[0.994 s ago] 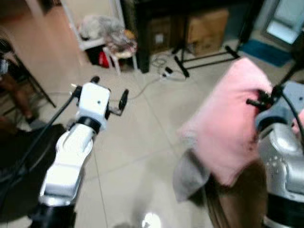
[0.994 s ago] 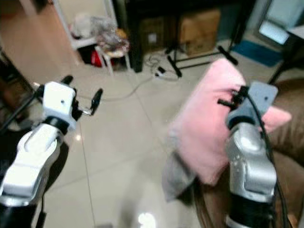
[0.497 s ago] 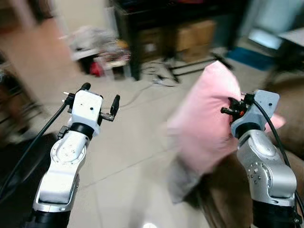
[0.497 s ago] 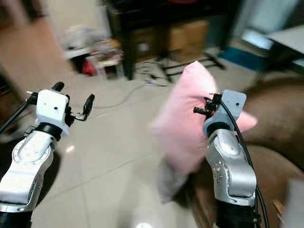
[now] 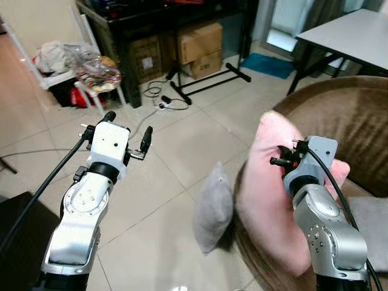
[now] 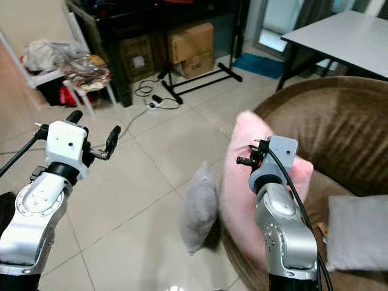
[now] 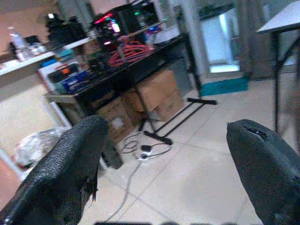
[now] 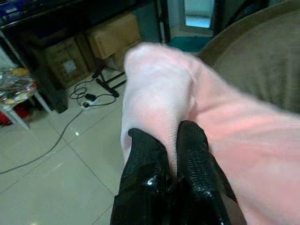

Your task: Move the pillow to the sofa from floor

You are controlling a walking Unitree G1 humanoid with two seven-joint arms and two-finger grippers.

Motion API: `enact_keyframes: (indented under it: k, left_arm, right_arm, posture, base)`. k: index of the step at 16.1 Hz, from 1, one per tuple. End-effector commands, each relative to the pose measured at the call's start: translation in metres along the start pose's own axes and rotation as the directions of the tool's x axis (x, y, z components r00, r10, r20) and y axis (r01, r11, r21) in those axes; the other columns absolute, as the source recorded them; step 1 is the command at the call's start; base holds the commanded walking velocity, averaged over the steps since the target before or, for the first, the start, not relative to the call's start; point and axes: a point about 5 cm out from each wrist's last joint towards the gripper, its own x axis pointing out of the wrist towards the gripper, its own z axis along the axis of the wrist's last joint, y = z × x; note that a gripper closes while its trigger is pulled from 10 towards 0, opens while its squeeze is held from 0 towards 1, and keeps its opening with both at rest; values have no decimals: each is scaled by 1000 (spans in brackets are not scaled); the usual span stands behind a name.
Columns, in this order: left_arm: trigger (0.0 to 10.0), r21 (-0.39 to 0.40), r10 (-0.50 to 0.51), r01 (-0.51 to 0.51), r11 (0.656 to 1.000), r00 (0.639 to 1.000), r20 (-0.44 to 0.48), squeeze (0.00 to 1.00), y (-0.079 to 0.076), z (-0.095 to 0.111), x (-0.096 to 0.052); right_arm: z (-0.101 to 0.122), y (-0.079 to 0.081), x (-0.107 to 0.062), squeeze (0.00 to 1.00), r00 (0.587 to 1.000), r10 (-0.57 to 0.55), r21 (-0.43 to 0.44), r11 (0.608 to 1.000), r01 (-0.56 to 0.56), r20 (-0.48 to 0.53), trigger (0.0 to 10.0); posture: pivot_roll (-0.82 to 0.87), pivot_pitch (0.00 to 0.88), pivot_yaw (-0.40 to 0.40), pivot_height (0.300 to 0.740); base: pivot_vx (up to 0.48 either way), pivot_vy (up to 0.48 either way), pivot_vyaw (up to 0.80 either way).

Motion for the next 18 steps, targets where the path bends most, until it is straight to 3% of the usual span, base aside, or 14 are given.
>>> enact_keyframes:
  k: [1,9,14,18]
  left_arm:
    - [10000,3,-3,3,1000,1000,2,0,3,-1,-2]
    - [10000,15,-30,31,999,999,-12,0,-1,-4,-4]
    - [10000,27,-41,42,999,999,-14,0,-3,-4,-5]
    - [10000,23,-24,24,999,1000,-12,0,-1,-3,-6]
  right_arm:
    - [16,5,-3,0,996,29,2,1000,-29,88,10000]
    - [14,2,-6,0,995,16,-13,1000,-14,94,10000]
    - [14,0,-7,0,996,10,-35,999,-7,87,10000]
    - [16,3,-6,0,996,31,-48,998,-27,88,10000]
  posture:
    - [-124,0,73,740]
    - [-130,0,81,740]
    - [-129,0,76,740]
    - [-124,0,70,740]
  base:
    - [255,0,-800]
    - [171,0,-782]
    - [0,0,0]
    - [0,0,-800]
